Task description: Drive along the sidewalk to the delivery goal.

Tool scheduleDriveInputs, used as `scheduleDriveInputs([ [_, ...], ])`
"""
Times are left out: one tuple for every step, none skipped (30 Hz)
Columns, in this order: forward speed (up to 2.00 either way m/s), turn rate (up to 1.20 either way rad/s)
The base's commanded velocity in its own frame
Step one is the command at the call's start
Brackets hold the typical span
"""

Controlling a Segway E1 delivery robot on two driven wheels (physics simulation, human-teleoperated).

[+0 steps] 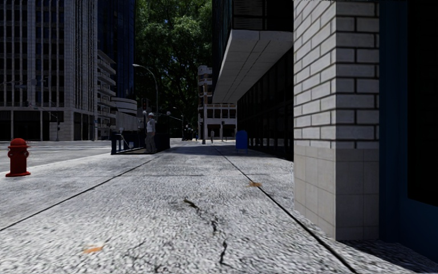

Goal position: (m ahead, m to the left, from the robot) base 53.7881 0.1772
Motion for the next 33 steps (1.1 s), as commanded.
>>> scheduleDriveInputs([
  [2.00,0.00],
  [2.00,0.00],
  [2.00,0.00],
  [2.00,0.00],
  [2.00,0.00],
  [2.00,0.00],
  [2.00,0.00],
  [2.00,0.00],
  [2.00,0.00],
  [2.00,0.00],
  [2.00,0.00],
  [2.00,0.00],
  [2.00,0.00],
  [2.00,0.00],
  [2.00,0.00],
  [2.00,0.00],
  [2.00,0.00],
  [2.00,0.00],
  [2.00,0.00],
  [2.00,0.00],
  [2.00,0.00],
  [2.00,0.00],
  [2.00,0.00],
  [2.00,0.00],
  [2.00,0.00],
  [2.00,0.00],
  [2.00,0.00],
  [2.00,0.00],
  [2.00,0.00],
  [2.00,0.00],
  [2.00,0.00],
  [2.00,0.00],
  [2.00,0.00],
])
